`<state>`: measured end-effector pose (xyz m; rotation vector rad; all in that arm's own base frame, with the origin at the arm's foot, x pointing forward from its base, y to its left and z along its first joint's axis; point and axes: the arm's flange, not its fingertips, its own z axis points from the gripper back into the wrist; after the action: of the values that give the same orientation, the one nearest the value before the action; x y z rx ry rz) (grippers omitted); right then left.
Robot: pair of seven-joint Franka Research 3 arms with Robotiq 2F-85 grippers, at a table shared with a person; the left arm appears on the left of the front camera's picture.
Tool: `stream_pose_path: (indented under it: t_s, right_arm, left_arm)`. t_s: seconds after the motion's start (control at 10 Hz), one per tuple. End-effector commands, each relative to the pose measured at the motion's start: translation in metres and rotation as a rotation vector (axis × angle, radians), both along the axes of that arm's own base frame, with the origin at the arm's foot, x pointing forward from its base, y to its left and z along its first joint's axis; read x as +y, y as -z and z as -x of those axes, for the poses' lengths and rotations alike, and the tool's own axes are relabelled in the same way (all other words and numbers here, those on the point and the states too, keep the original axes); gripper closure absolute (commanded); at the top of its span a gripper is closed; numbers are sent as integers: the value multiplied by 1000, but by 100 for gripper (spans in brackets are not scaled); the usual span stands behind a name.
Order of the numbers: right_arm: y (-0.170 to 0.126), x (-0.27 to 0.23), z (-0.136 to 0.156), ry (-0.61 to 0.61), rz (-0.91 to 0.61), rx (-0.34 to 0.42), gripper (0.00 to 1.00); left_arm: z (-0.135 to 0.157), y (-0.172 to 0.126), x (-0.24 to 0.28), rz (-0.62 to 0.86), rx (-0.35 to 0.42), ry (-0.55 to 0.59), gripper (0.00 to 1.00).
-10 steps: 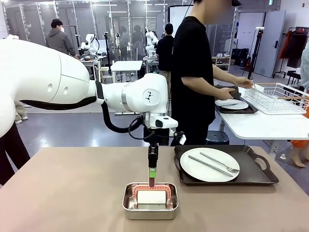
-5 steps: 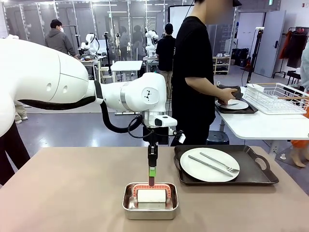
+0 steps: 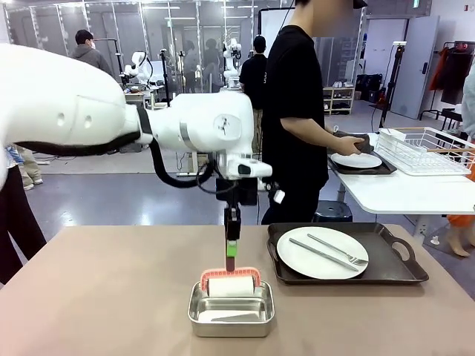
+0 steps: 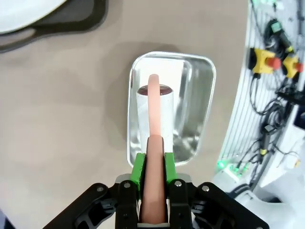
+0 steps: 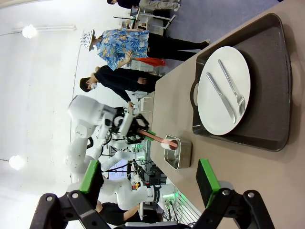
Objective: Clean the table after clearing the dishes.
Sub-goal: When the left (or right) Handle tray is removed, use the left hand (or right hand) to clean the left (or right) side of the table with the Lint Roller.
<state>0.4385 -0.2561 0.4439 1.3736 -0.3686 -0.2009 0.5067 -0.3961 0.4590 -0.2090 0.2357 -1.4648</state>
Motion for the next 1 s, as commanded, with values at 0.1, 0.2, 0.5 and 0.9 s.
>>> stream_pose_path:
  t_s: [0.1, 0.2, 0.5, 0.9]
  right_arm:
    - [-3, 1, 1, 0, 2, -6, 0]
    - [-3, 1, 1, 0, 2, -6, 0]
    - [-3, 1, 1, 0, 2, -6, 0]
    - [-3, 1, 1, 0, 2, -6, 0]
  left_arm:
    - [39, -81, 40, -12, -80, -316, 100]
    - [51, -99, 58, -24, -115, -422, 100]
    - [55, -106, 116, -26, -190, -774, 100]
    - [47, -92, 169, 148, -297, -764, 100]
